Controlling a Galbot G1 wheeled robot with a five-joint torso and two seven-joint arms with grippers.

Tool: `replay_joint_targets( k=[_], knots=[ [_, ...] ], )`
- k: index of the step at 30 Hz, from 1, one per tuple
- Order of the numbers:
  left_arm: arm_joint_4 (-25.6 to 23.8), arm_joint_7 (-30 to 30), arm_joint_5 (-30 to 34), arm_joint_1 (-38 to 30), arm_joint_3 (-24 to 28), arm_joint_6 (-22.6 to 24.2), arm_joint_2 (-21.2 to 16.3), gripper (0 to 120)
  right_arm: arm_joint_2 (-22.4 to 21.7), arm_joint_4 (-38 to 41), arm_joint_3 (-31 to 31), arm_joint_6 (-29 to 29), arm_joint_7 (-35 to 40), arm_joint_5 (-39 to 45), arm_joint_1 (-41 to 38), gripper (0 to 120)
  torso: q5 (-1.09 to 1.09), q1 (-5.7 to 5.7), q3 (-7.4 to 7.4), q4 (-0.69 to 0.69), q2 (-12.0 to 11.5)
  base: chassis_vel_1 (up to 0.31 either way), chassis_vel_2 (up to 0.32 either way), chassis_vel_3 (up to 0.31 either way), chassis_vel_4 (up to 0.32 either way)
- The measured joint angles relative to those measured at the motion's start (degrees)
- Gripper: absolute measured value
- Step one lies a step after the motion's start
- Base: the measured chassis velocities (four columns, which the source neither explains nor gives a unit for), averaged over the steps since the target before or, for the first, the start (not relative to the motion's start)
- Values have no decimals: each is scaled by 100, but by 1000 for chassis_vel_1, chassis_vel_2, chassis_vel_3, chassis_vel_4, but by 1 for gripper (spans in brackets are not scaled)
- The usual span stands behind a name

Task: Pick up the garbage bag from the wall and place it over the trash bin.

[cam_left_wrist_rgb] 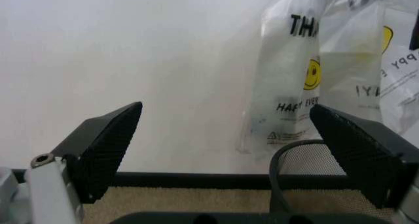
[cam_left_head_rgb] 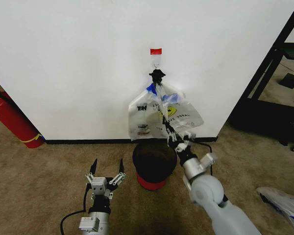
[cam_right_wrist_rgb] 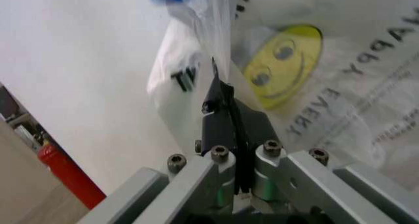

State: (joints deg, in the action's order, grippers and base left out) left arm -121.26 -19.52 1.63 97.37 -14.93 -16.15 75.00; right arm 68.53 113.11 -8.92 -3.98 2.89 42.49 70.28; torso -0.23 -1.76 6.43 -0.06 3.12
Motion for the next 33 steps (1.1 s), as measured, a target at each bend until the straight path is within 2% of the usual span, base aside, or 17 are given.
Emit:
replay_joint_targets(
  k=[33],
  knots=[
    [4,-6,-10,-19,150,-5,-8,100,221,415,-97,-919,-658,-1620,2138,0,-1,0,0,0,0,0,0,0,0]
  ],
)
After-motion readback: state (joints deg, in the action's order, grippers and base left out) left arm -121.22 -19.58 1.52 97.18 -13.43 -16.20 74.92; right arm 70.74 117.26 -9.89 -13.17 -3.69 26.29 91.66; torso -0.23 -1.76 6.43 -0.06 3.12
